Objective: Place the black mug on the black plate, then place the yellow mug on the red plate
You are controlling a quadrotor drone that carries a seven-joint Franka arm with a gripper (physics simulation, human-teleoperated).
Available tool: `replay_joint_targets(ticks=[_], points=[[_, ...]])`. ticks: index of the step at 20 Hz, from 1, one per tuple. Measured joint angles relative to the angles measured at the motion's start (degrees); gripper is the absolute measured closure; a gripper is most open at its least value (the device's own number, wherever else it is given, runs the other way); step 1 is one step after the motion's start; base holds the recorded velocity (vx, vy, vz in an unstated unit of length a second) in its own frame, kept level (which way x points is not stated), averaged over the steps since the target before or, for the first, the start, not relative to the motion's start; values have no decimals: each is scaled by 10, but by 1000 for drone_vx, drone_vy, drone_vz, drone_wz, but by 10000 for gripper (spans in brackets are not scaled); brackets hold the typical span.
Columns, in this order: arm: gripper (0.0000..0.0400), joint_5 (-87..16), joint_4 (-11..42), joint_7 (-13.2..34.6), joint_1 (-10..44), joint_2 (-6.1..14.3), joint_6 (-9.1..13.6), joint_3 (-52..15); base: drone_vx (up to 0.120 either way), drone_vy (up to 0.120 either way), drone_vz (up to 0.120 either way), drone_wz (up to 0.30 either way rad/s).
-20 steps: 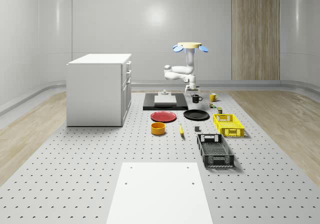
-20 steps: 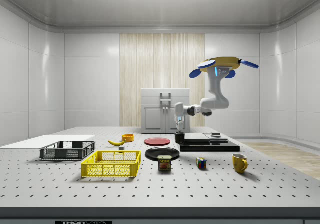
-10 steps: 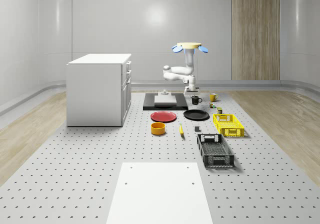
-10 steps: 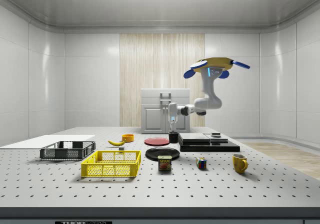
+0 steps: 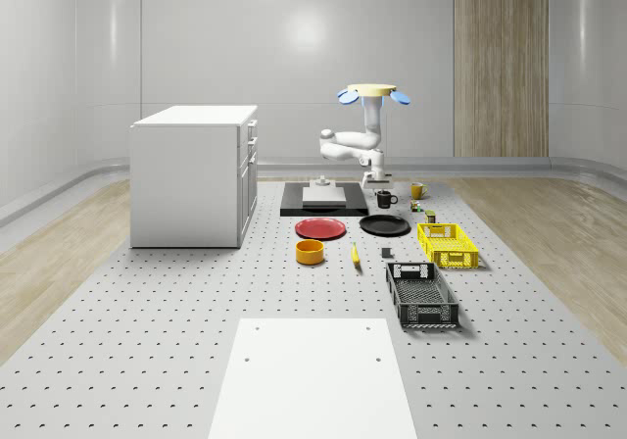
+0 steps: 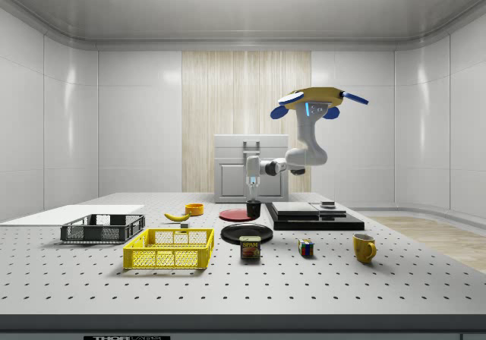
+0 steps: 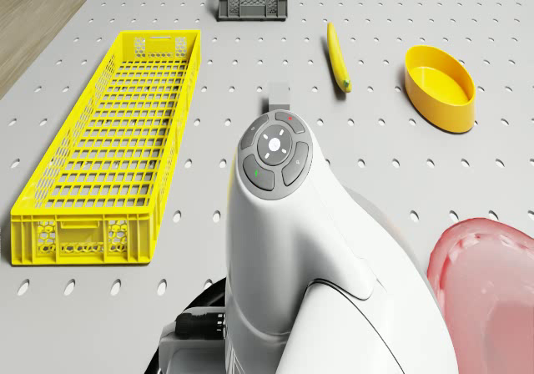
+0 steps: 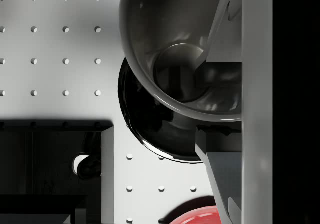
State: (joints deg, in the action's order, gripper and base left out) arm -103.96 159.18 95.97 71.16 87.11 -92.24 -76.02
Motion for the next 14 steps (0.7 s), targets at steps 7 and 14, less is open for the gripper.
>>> replay_joint_targets(ticks=[7, 14], points=[[290, -3, -1, 1, 2, 4, -6, 4, 91, 0, 0, 0], [290, -44, -14, 1, 10, 6, -27, 51, 0, 0, 0, 0]])
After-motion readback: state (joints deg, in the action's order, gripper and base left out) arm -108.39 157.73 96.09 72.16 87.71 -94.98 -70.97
